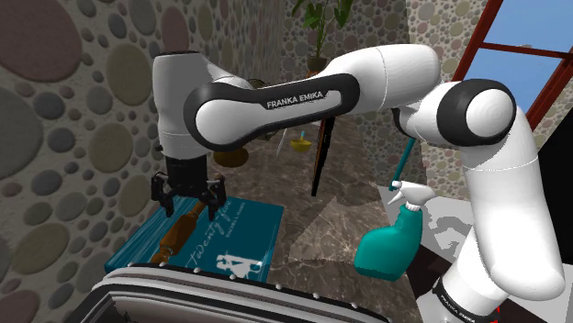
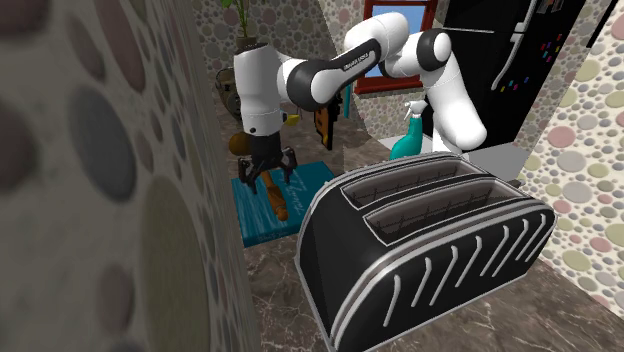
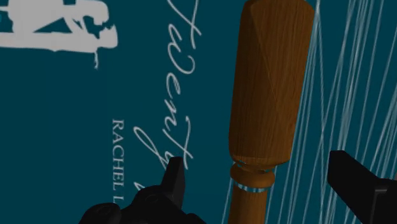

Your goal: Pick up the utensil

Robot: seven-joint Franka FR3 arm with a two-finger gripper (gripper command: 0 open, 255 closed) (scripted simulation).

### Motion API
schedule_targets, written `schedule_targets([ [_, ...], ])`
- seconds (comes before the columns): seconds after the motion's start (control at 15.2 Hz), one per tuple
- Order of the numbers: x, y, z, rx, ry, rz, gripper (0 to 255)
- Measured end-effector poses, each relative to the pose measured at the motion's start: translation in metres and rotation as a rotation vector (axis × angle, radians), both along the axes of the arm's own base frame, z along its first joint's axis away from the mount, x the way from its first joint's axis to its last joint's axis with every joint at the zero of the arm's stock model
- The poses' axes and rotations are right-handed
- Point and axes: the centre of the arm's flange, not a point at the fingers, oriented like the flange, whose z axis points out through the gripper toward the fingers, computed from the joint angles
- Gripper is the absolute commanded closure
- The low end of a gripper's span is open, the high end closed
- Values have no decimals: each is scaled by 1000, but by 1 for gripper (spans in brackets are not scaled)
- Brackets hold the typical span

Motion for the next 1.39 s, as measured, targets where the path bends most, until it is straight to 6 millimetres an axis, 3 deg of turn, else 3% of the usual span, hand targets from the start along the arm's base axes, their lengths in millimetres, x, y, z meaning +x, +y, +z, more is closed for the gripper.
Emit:
schedule_targets([
  [0.07,0,0,-3,0,0,0,255],
  [0.73,0,0,-4,1,-1,0,255],
  [1.39,1,0,42,0,-1,0,255],
])
